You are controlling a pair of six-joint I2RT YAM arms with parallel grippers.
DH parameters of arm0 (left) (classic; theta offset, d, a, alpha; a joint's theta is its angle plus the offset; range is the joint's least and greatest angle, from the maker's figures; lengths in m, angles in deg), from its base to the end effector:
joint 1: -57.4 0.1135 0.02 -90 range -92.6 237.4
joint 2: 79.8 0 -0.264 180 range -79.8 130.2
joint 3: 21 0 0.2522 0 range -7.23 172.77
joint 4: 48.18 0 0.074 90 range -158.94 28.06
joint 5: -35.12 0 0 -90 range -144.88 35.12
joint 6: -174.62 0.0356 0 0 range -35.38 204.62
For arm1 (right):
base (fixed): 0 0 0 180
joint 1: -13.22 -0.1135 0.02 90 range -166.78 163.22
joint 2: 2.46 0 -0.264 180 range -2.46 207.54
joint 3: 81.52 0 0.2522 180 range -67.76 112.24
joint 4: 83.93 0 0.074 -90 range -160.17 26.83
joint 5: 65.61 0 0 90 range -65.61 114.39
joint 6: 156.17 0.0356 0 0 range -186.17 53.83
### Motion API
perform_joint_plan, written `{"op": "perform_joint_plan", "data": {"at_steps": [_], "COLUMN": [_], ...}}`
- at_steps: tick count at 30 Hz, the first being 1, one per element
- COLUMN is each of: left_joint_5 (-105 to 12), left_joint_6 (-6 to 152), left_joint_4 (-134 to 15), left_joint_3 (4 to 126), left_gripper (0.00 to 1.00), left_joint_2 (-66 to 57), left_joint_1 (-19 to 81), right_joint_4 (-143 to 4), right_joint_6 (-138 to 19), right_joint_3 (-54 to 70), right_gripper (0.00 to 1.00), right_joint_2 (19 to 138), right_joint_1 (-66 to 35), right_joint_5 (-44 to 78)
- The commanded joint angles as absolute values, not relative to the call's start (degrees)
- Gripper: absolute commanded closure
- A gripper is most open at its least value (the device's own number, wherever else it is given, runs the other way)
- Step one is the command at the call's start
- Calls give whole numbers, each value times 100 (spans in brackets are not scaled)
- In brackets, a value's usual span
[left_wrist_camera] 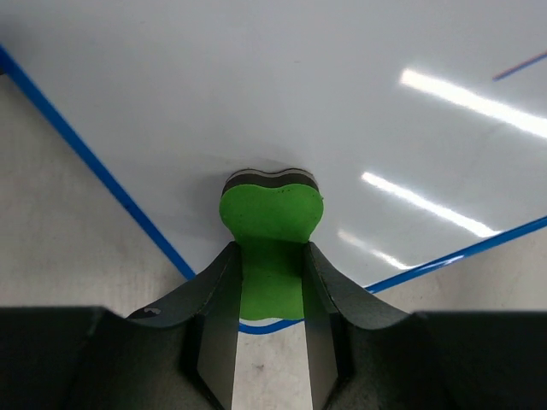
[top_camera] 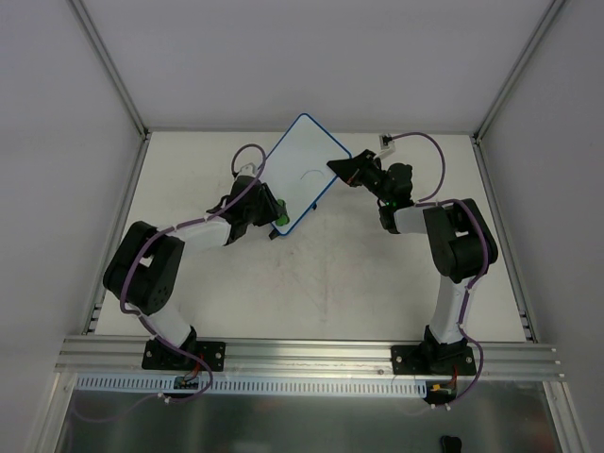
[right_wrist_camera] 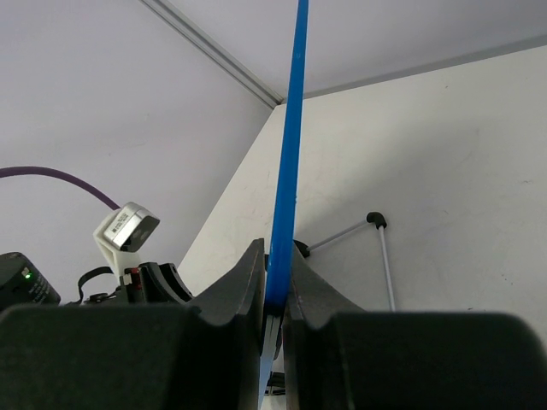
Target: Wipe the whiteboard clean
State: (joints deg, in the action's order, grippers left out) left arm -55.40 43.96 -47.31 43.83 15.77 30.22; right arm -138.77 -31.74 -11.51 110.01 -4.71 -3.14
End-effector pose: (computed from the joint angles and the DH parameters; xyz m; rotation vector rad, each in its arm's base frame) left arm 0.3181 -0.1630 0.1928 -0.2605 2.1556 -0.6932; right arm 0.3851 0.1419 0.2098 -0.2217 1.4503 1.0784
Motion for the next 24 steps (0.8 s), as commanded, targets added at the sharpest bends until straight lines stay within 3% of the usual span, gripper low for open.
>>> {"op": "perform_joint_plan", "data": {"at_steps": [1, 11, 24], "left_joint_5": [-5585, -4874, -4566], "left_joint_6": [4068, 4234, 4604], "left_joint_4": [-5359, -5218, -5913], "left_joint_3": [3953, 4505, 7019], "left_gripper": [100, 100, 100], "left_joint_2": [1794, 1917, 2795], "left_joint_1": [3287, 3420, 3253], "right_joint_4": [-14312, -14312, -14304], "right_joint_6": [-3409, -3409, -3418], "right_joint_3": [-1151, -1142, -1151], "right_gripper": [100, 100, 100], "right_joint_2": [10855, 10863, 10864], "right_joint_1": [-594, -585, -620], "right_joint_5": [-742, -760, -778]}}
